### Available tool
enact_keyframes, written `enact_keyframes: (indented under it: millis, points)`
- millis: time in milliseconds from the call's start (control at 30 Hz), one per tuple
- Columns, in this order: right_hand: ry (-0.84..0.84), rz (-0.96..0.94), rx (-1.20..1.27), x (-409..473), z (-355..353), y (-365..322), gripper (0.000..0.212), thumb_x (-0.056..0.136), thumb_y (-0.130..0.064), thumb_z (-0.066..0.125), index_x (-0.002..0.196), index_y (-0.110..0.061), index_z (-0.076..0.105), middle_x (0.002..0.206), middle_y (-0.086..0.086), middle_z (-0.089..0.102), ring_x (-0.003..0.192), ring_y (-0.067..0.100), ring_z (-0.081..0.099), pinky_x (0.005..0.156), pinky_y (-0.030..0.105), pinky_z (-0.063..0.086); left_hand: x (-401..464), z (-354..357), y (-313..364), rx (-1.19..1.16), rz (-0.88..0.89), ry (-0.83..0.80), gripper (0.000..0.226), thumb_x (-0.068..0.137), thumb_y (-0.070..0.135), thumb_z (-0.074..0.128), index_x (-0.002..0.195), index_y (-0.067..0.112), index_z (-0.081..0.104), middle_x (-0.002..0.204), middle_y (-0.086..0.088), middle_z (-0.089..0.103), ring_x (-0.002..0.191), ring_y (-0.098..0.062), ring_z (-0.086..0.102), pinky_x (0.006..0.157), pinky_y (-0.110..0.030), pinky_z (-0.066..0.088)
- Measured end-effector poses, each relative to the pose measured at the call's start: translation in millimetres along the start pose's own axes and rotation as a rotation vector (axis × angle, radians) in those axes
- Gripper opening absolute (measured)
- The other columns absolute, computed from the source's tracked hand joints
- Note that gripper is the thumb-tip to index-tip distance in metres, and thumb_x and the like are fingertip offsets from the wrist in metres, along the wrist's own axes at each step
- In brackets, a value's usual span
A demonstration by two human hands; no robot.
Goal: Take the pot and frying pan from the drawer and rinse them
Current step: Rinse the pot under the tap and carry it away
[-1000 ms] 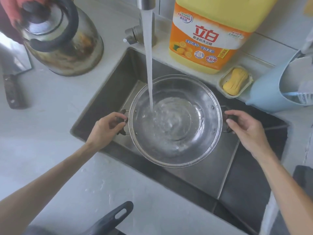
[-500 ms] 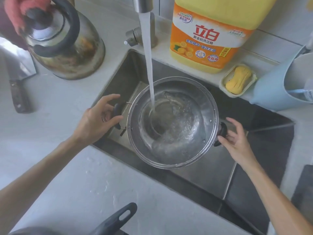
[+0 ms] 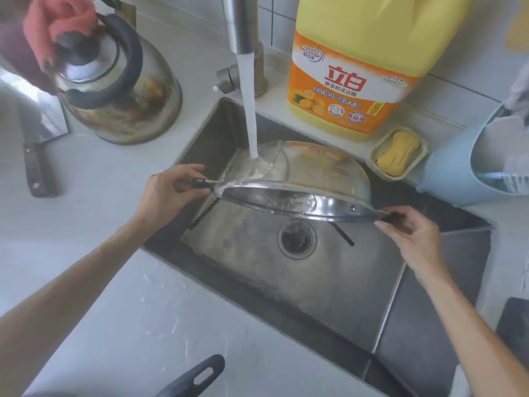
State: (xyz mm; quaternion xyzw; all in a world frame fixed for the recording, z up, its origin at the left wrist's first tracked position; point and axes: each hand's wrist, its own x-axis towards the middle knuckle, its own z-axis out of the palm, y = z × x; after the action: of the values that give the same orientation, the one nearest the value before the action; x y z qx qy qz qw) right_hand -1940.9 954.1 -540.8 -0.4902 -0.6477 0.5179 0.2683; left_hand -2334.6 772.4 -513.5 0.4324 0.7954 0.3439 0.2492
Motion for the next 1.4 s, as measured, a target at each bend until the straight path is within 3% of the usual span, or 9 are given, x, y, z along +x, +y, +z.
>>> enact_keyframes:
  millis: [200,300,433,533,633,767,933,1067,1400]
  points:
    - [0.009,-0.129,-0.042,-1.3,12.3,4.7,0.033,0.075,-0.003,0.074,0.082,-0.035,0.071,0.088,-0.018,0.072,0.085,0.004,0.066,0.083,0.015,0.049,-1.2,1.4,-14.9,-0.227,-0.217,-0.093,0.019,0.075,0.014,0.078,0.081,0.029,0.068,0.087,-0.010,0.074,0.079,-0.017,0.069,0.086,-0.041,0.056]
    - [0.017,-0.207,-0.062,-0.7,16.3,2.0,0.030,0.075,-0.009,0.075,0.085,-0.038,0.070,0.091,-0.019,0.072,0.090,0.005,0.067,0.084,0.015,0.049,-0.4,-0.4,-18.8,-0.325,-0.239,-0.147,0.021,0.079,0.011,0.073,0.081,0.031,0.068,0.082,-0.005,0.071,0.076,-0.017,0.068,0.076,-0.032,0.060]
    - [0.016,-0.297,-0.101,1.6,17.4,6.2,0.048,0.075,0.013,0.067,0.083,-0.035,0.067,0.107,-0.019,0.067,0.103,0.011,0.064,0.088,0.019,0.048,-2.7,-8.9,-24.5,-0.364,-0.226,-0.269,0.021,0.085,0.011,0.067,0.097,0.028,0.068,0.096,-0.013,0.074,0.085,-0.011,0.070,0.078,-0.016,0.053]
    - [0.016,-0.213,-0.029,1.3,18.9,7.9,0.031,0.076,0.020,0.061,0.081,-0.010,0.065,0.137,0.002,0.053,0.120,0.014,0.057,0.099,0.023,0.045,-6.2,-15.1,-29.0,-0.423,-0.199,-0.352,0.024,0.090,0.014,0.061,0.111,0.022,0.066,0.102,-0.007,0.075,0.102,-0.016,0.068,0.088,-0.015,0.049]
    - [0.023,-0.095,0.016,-2.2,21.9,6.6,0.034,0.076,0.022,0.059,0.078,-0.011,0.066,0.145,0.005,0.041,0.125,0.002,0.050,0.102,0.015,0.041,-6.1,-7.8,-28.8,-0.589,-0.281,-0.287,0.021,0.085,0.022,0.058,0.101,0.019,0.071,0.098,-0.012,0.075,0.101,-0.024,0.069,0.091,-0.029,0.052]
    - [0.024,-0.018,0.049,-2.4,30.5,5.8,0.043,0.074,0.028,0.054,0.080,-0.012,0.069,0.129,0.015,0.057,0.115,0.005,0.059,0.092,0.010,0.044,-6.2,6.9,-26.7,-0.472,-0.237,-0.121,0.030,0.078,0.051,0.068,0.090,0.024,0.072,0.089,-0.001,0.076,0.089,-0.015,0.072,0.088,-0.032,0.047]
    - [-0.169,0.096,0.046,-0.3,28.5,6.3,0.048,0.080,0.023,0.055,0.095,-0.021,0.069,0.090,-0.016,0.074,0.087,-0.001,0.068,0.082,0.010,0.049,-4.8,-0.1,-24.7,-0.453,-0.193,-0.038,0.014,0.087,0.033,0.065,0.097,0.029,0.072,0.080,0.002,0.075,0.081,-0.013,0.069,0.088,-0.037,0.051]
    - [-0.295,0.265,0.275,-1.9,29.5,6.9,0.044,0.088,0.013,0.044,0.110,-0.020,0.064,0.100,-0.005,0.075,0.097,0.007,0.067,0.083,0.018,0.053,-1.3,-14.4,-17.0,-0.498,-0.149,0.019,0.017,0.086,0.031,0.066,0.102,0.031,0.073,0.073,0.005,0.073,0.070,-0.011,0.070,0.081,-0.032,0.058]
    - [-0.107,0.426,0.455,12.4,48.3,0.8,0.024,0.095,-0.001,0.044,0.094,-0.008,0.068,0.073,-0.003,0.072,0.066,0.009,0.058,0.055,0.015,0.045,0.8,-25.0,5.3,-0.477,-0.257,-0.006,0.006,0.081,0.025,0.071,0.086,0.023,0.073,0.064,-0.009,0.073,0.057,-0.020,0.071,0.056,-0.022,0.057]
